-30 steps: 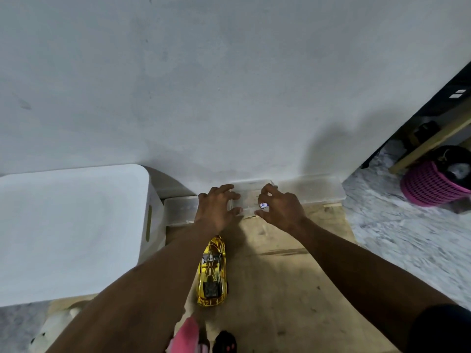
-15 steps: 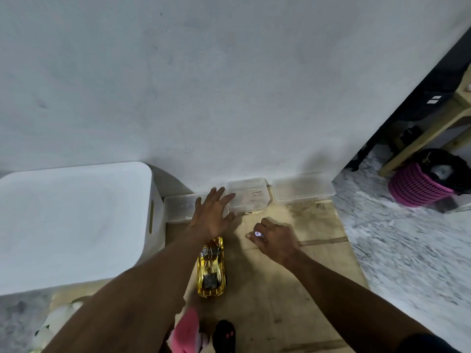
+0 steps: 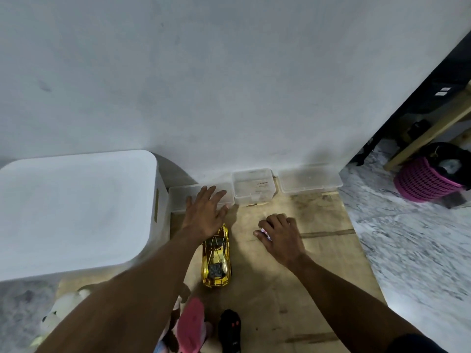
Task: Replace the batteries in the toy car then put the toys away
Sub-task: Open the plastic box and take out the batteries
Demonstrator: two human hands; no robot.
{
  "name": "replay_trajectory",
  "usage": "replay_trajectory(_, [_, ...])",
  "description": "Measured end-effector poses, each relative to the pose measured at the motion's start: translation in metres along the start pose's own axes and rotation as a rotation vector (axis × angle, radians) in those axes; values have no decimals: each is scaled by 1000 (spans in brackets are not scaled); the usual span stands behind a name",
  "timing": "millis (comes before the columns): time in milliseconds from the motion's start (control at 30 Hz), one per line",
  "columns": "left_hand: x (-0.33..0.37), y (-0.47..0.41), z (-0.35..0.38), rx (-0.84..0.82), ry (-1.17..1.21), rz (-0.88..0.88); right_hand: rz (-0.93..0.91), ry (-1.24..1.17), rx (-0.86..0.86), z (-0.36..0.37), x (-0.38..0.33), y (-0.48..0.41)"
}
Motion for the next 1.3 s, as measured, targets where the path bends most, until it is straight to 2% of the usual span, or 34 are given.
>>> replay_trajectory(100, [-2, 5, -9, 1, 17, -16, 5, -22, 5, -5, 0, 0])
replay_trajectory(200, [-3, 8, -26, 23, 14, -44, -1, -65, 105, -19, -1, -12])
replay_trajectory(333, [-5, 10, -47, 45, 6, -119, -120, -165, 230, -44, -17, -61])
replay_trajectory(400, [-7, 8, -50, 38, -98, -127, -171, -226, 171, -53, -29, -91])
replay_trajectory(467, [-12, 3, -49, 5, -222, -134, -239, -238, 2, -57, -41, -115])
replay_trajectory(533, [-14, -5, -48, -43, -307, -134, -326, -202, -150, -56, -51, -133])
replay_trajectory(600, [-14, -12, -46, -94, -322, -139, -395, -127, -221, -55, -58, -146])
replay_trajectory(767, [-21, -21, -40, -94, -189, -191, -444, 68, -250, -49, -68, -159])
replay_trajectory(933, [-18, -23, -39, -65, -466, -204, -433, 59, -268, -42, -71, -154])
replay_trajectory(1133, [-16, -26, -33, -64, -561, -181, -391, 52, -283, -43, -68, -150])
replay_trajectory(1300, [-16, -25, -34, -59, -544, -142, -348, 107, -293, -46, -69, -150])
Point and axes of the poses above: each hand's wrist, its own y-axis away from the middle knuckle, its own z-axis out of the palm, x = y × z, the point moved 3 cm from there along -y, towards the middle knuckle, and after that the axes turned 14 degrees about -z, right-handed, at the moved point
